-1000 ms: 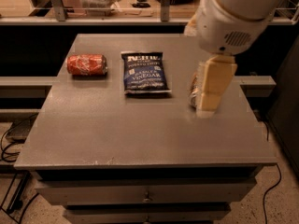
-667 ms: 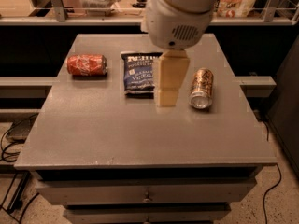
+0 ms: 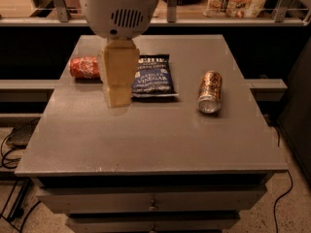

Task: Place coke can upright

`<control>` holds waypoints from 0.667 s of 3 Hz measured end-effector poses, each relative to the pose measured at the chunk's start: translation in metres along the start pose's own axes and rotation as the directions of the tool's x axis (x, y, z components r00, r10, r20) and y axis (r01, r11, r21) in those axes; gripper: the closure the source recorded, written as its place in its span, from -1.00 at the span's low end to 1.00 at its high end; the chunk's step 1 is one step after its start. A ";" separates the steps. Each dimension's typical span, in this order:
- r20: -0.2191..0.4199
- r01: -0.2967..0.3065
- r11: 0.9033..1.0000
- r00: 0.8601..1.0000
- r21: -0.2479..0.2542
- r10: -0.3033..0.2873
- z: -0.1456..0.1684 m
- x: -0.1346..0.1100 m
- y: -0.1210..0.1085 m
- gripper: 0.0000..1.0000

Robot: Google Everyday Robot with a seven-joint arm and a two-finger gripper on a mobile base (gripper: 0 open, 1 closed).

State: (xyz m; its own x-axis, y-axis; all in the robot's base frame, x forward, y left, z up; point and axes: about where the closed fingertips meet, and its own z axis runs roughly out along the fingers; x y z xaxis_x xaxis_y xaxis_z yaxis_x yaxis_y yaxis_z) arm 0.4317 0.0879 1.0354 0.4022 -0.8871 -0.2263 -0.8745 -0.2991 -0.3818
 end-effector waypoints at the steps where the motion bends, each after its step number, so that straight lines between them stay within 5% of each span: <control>1: -0.016 0.019 1.000 1.000 0.016 -0.018 0.002 -0.011 -0.016 -1.00; 2: -0.029 0.052 0.998 0.998 0.035 -0.051 0.018 -0.024 -0.052 -1.00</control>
Offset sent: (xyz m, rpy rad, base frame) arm 0.1018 0.0820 -0.0123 -0.0694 -0.0551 0.0563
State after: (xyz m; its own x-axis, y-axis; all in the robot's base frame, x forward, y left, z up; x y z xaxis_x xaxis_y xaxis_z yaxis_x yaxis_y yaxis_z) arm 0.4728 0.1310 1.0445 0.4379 -0.8807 -0.1806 -0.8424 -0.3318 -0.4245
